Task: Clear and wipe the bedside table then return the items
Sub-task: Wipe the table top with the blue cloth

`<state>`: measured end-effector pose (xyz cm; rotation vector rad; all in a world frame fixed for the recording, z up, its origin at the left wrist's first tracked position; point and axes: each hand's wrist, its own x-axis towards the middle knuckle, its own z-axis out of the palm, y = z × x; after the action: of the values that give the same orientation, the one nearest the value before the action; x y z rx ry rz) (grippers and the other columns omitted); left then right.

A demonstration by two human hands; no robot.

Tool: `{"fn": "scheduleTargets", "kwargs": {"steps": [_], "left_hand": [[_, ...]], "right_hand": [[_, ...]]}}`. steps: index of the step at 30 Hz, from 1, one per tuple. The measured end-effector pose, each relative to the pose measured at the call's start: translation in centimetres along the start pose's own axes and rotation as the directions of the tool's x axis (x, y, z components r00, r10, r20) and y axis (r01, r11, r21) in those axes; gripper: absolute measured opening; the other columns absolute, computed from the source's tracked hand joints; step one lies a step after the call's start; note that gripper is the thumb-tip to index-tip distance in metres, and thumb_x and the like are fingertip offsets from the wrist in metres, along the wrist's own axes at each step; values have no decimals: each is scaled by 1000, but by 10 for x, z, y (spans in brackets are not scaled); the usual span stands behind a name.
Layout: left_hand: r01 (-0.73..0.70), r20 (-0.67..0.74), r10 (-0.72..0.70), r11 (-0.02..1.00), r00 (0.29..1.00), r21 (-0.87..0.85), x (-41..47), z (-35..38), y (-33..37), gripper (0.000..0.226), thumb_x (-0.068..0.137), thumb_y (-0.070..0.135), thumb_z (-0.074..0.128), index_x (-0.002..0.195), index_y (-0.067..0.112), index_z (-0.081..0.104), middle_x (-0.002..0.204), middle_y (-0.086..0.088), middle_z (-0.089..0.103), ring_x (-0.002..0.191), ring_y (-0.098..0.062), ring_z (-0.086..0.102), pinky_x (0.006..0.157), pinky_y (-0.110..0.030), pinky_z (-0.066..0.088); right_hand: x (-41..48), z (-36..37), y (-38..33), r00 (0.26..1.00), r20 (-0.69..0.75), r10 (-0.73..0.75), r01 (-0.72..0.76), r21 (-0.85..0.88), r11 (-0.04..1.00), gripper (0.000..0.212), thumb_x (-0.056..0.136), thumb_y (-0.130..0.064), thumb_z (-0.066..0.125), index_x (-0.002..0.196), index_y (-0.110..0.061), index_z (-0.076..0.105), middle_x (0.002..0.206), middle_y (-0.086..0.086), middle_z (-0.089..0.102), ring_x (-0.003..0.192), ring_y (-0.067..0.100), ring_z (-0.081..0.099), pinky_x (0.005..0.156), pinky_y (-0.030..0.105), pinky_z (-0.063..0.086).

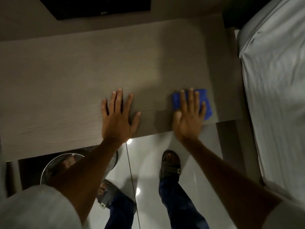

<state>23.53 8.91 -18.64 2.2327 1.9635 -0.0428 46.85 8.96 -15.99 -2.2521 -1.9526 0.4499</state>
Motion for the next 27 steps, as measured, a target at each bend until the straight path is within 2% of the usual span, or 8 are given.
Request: {"fn": "scheduleTargets", "kwargs": {"steps": [3, 7, 11, 14, 16, 20, 24, 27], "left_hand": [[2, -16, -2, 1000, 1000, -22, -1, 2, -1, 67, 97, 59, 26, 153, 23, 24, 161, -15, 22, 148, -32, 20, 118, -56, 18], [-2, -33, 1, 999, 999, -32, 0, 4, -3, 68, 96, 60, 26, 152, 22, 26, 160, -14, 22, 147, -32, 21, 119, -55, 16], [13, -36, -14, 1000, 999, -18, 0, 7, -2, 67, 96, 60, 24, 152, 24, 25, 161, -14, 21, 148, -31, 18, 119, -56, 15], [10, -45, -12, 999, 999, -42, -1, 9, -1, 68, 96, 61, 23, 153, 24, 23, 161, -14, 21, 149, -31, 17, 119, -56, 14], [9, -52, -11, 999, 999, -36, -1, 10, -2, 68, 96, 60, 24, 153, 24, 24, 161, -13, 21, 149, -31, 18, 119, -56, 14], [5, -55, -7, 999, 998, -44, -2, 10, -2, 68, 95, 60, 26, 152, 25, 26, 161, -12, 21, 149, -30, 18, 119, -55, 16], [-3, -99, 0, 999, 995, -36, -3, 10, -2, 65, 95, 57, 32, 150, 23, 32, 161, -13, 24, 148, -30, 22, 119, -54, 16], [-16, -85, 13, 999, 996, -37, -3, 10, -3, 66, 95, 58, 30, 151, 22, 30, 161, -14, 23, 148, -31, 21, 119, -55, 15]], "right_hand": [[-11, 7, -38, 977, 79, -199, 189, 116, 975, 65, 88, -31, 38, 148, -13, 19, 158, 12, 20, 147, 23, 11, 119, 47, 5], [9, -3, -3, 956, 65, -285, 287, -24, 958, 55, 93, -40, 34, 143, -17, 36, 156, 11, 26, 144, 27, 21, 117, 50, 9], [56, -18, 62, 996, -89, -20, 8, -126, 992, 51, 96, -44, 36, 145, -27, 33, 157, 8, 25, 146, 24, 16, 116, 56, 13], [89, -23, 73, 955, -170, 242, -255, -63, 965, 55, 97, -45, 27, 147, -22, 29, 157, 12, 25, 146, 26, 15, 115, 55, 16], [95, -19, 54, 941, -179, 286, -297, -37, 954, 59, 96, -46, 26, 148, -19, 25, 157, 14, 22, 146, 28, 14, 115, 54, 17], [76, 4, -20, 999, -36, -32, 32, 8, 999, 65, 93, -42, 35, 149, -16, 18, 159, 15, 13, 147, 29, 7, 117, 49, 6], [75, 14, -56, 907, 103, -408, 415, -48, 909, 59, 95, -40, 39, 147, -15, 26, 158, 14, 17, 147, 28, 10, 119, 48, 6], [105, -3, -11, 950, 43, -310, 312, -188, 931, 55, 98, -39, 30, 148, -16, 24, 158, 14, 16, 147, 27, 10, 118, 45, 2]]}}
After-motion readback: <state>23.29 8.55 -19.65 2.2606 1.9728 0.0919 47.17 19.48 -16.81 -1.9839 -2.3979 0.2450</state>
